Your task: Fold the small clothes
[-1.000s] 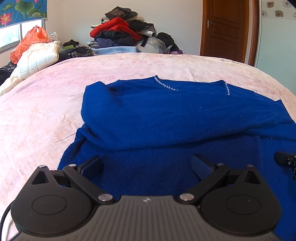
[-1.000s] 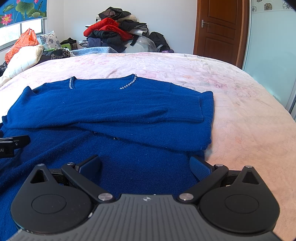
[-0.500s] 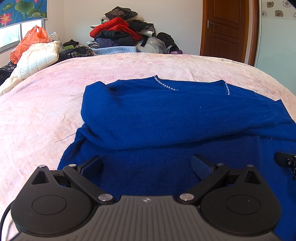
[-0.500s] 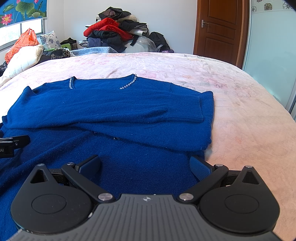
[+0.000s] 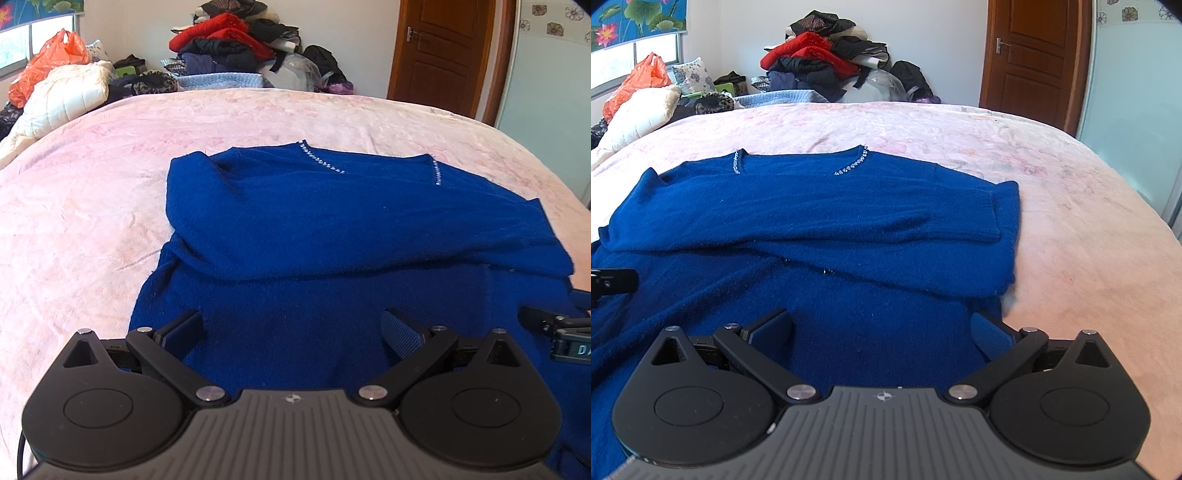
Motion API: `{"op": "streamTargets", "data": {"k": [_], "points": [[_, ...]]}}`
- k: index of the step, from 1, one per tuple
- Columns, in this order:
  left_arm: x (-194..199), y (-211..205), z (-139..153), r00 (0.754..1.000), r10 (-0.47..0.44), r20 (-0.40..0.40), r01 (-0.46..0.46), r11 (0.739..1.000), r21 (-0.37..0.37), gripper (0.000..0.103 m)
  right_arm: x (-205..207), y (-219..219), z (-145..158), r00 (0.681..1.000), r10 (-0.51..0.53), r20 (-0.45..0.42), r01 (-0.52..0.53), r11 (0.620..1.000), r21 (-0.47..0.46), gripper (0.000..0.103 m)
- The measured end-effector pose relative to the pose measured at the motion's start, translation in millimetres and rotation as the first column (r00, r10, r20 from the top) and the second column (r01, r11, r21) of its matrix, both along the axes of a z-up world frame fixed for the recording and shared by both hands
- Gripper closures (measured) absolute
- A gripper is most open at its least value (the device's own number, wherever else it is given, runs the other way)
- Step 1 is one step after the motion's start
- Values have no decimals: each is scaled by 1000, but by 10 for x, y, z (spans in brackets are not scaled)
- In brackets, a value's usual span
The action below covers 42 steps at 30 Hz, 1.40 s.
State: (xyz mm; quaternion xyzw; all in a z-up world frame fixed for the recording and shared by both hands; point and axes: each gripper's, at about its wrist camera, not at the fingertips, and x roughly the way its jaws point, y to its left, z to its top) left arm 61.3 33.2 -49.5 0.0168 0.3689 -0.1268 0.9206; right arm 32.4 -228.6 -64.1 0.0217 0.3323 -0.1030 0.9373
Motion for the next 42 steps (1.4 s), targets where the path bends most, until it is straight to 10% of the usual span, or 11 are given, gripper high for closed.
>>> {"op": "streamTargets", "data": {"k": [42], "points": [[-390,108,69,997,-43,-62,45,999,24,0,-503,216,60,998,1,-60,2,999,35,0]]}}
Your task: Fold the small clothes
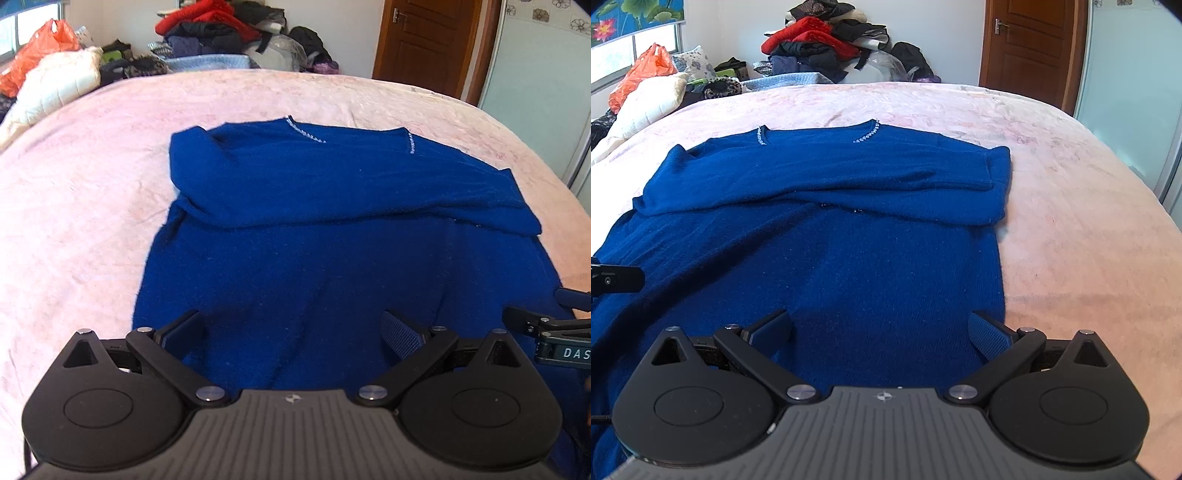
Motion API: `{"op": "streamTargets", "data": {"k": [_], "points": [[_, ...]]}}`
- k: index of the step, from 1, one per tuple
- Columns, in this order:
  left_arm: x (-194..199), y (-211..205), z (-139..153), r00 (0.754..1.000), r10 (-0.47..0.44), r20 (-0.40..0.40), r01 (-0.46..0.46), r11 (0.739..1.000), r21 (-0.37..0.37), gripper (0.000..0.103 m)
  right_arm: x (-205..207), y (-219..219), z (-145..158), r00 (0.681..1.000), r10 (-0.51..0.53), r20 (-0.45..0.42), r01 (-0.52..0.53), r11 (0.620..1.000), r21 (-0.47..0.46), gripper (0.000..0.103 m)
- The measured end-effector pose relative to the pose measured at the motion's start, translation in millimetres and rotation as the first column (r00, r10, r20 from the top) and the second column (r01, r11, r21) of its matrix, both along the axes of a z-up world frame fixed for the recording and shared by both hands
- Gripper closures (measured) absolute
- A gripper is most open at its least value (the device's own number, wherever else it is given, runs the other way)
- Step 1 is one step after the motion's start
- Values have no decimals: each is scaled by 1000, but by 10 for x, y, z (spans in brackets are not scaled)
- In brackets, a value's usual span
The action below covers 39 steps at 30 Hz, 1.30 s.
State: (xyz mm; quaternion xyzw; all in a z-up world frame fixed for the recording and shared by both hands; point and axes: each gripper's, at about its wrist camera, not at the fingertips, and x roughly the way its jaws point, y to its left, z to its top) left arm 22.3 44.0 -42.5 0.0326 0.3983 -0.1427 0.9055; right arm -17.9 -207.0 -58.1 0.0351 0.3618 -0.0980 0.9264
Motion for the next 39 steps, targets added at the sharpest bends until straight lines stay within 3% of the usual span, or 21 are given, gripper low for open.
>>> {"op": "streamTargets", "data": {"k": [7,13,26,39], "points": [[-19,-77,-47,1000,-3,-4,4,999,47,0,0,-1,-14,1000,5,5,-5,1000,0,0],[-40,-63,-54,1000,-11,-4,11,1000,5,0,-17,43,-30,1000,19,5,-19,1000,-21,0],[-135,-86,-6,997,-83,3,83,996,34,0,-38,51,-38,999,37,6,-37,999,-25,0],[-93,98,-12,998,-40,-46,37,997,-70,0,-193,107,-24,999,27,18,-26,999,-35,0]]}}
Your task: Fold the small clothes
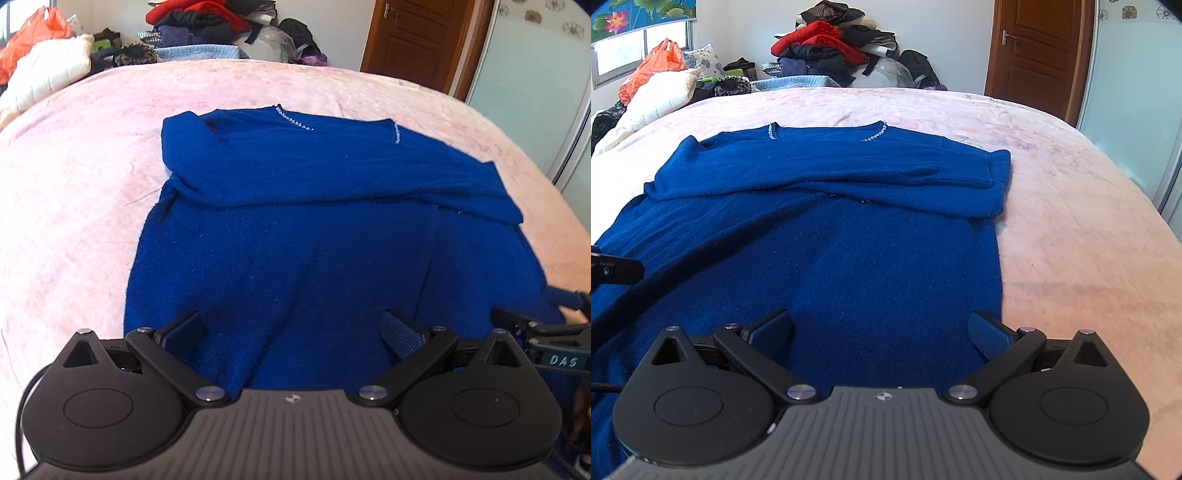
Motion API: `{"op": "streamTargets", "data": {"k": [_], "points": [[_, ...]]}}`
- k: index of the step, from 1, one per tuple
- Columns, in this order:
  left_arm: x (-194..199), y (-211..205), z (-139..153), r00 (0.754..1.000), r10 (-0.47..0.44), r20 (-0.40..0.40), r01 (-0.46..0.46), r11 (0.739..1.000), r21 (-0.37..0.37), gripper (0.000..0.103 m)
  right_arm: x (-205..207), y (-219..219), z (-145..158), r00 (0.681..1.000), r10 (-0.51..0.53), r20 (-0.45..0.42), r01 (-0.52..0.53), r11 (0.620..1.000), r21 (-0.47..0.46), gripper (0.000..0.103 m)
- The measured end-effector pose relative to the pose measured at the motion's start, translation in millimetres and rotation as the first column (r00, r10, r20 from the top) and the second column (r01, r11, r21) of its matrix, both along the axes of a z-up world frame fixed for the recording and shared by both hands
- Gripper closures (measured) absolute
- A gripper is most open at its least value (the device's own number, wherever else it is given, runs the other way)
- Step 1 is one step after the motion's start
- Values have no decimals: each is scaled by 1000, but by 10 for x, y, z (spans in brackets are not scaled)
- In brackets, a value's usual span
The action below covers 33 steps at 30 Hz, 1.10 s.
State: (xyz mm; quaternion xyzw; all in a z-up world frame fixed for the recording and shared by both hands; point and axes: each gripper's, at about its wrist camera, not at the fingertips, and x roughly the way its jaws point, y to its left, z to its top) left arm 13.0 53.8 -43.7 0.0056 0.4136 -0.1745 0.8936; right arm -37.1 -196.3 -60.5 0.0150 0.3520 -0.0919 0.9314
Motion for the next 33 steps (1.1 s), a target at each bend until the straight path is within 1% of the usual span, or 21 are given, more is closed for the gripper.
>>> {"op": "streamTargets", "data": {"k": [3,8,11,33], "points": [[-9,6,4,1000,14,8,-14,1000,4,0,-10,1,3,1000,-6,-3,6,1000,7,0],[-24,-47,-10,1000,-11,7,10,998,54,0,-19,15,10,1000,-1,-13,1,1000,1,0],[-39,-71,-16,1000,-25,7,24,997,70,0,-38,26,12,1000,2,-16,-2,1000,2,0],[-122,-25,-36,998,-67,-19,69,993,94,0,-171,90,16,1000,17,-20,-17,1000,12,0]]}}
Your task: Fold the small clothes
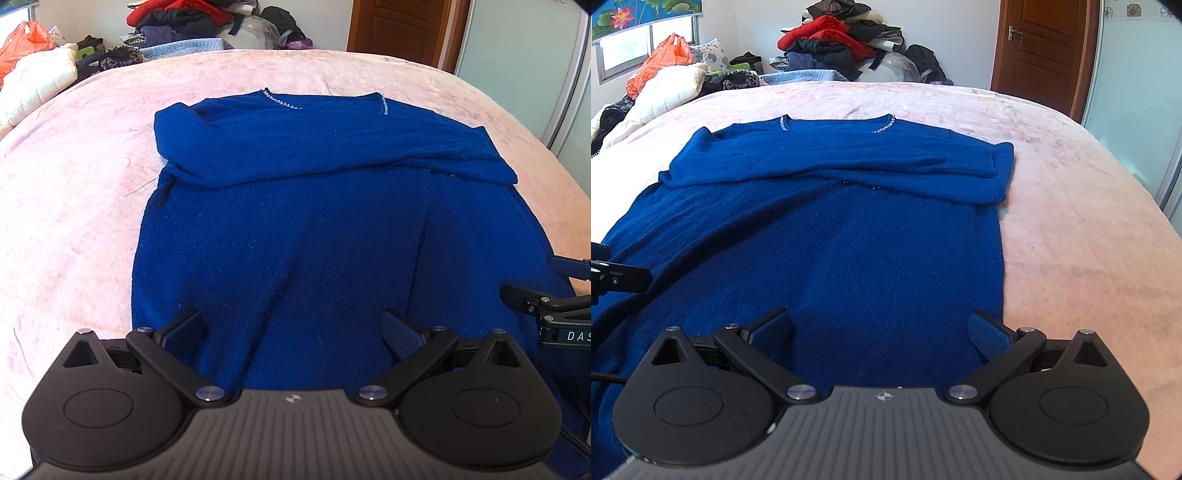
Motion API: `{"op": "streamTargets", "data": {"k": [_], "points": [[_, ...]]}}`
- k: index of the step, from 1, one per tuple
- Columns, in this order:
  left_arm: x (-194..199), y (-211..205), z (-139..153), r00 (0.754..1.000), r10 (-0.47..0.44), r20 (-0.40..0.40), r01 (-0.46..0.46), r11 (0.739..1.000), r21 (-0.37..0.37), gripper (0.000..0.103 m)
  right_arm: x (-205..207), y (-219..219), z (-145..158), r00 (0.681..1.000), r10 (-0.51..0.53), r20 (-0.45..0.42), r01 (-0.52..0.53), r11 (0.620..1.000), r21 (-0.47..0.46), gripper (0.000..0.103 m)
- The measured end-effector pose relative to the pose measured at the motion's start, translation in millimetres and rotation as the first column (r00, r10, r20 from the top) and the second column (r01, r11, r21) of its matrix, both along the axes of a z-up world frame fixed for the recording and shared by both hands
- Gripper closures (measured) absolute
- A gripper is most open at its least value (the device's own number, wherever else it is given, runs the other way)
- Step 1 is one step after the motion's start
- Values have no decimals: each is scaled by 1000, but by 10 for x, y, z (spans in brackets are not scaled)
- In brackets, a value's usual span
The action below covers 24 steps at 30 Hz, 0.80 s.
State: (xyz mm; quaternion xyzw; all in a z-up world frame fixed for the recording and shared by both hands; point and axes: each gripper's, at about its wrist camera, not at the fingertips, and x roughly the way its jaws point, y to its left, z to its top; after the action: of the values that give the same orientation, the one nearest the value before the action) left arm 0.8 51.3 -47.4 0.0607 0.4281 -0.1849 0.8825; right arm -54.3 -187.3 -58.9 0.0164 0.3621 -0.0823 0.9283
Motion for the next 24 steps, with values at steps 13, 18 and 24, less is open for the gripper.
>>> {"op": "streamTargets", "data": {"k": [13,18,24], "points": [[-87,76,12,999,-31,13,31,1000,3,0,-109,44,17,1000,17,-4,-17,1000,1,1],[-144,133,1,999,-48,20,48,999,3,0,-168,33,26,1000,25,-1,-25,1000,11,1],[-228,283,46,998,-47,41,48,999,-1,0,-237,7,57,999,35,7,-35,999,35,0]]}}
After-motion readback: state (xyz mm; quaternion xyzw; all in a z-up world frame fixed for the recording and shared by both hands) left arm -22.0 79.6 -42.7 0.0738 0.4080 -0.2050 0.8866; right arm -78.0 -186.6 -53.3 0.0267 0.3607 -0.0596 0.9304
